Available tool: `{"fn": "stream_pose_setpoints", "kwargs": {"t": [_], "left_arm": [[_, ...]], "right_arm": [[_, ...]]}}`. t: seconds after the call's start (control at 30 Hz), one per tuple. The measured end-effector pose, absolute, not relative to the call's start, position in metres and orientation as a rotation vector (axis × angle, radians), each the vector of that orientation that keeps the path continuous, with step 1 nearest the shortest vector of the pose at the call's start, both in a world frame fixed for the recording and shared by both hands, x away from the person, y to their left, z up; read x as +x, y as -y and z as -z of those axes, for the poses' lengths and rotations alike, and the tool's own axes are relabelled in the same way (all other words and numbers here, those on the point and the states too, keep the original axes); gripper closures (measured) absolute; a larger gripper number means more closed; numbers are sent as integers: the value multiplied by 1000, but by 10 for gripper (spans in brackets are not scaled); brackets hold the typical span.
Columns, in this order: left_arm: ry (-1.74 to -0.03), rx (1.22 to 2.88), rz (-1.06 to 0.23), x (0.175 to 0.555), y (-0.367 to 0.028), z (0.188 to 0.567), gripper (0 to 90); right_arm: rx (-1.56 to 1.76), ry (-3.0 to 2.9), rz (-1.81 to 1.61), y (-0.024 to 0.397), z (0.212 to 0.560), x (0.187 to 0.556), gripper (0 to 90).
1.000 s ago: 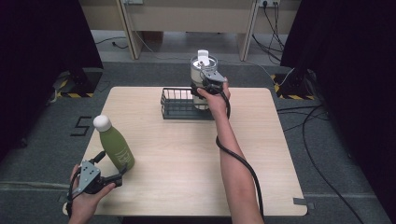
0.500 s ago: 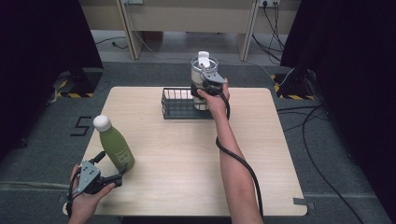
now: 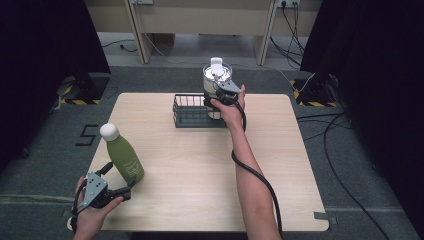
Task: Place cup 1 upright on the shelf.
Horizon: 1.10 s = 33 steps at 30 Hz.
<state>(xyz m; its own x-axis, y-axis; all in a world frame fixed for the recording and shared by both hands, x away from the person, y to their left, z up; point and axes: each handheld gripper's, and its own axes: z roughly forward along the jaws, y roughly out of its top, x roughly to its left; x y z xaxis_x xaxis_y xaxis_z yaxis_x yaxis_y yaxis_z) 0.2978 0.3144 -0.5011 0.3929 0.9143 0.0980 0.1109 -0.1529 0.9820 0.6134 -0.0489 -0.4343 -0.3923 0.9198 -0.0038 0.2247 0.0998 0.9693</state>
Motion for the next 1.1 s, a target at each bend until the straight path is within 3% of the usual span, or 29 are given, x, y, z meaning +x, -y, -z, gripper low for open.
{"fn": "stream_pose_setpoints", "kwargs": {"t": [0.37, 1.1], "left_arm": [[-939, 1568, -930, 298, -314, 501, 67], [-938, 1572, -948, 298, -313, 500, 59]], "right_arm": [[1119, -1695, -1360, 52, 427, 604, 22], [1102, -1741, -1365, 75, 430, 573, 38]]}}
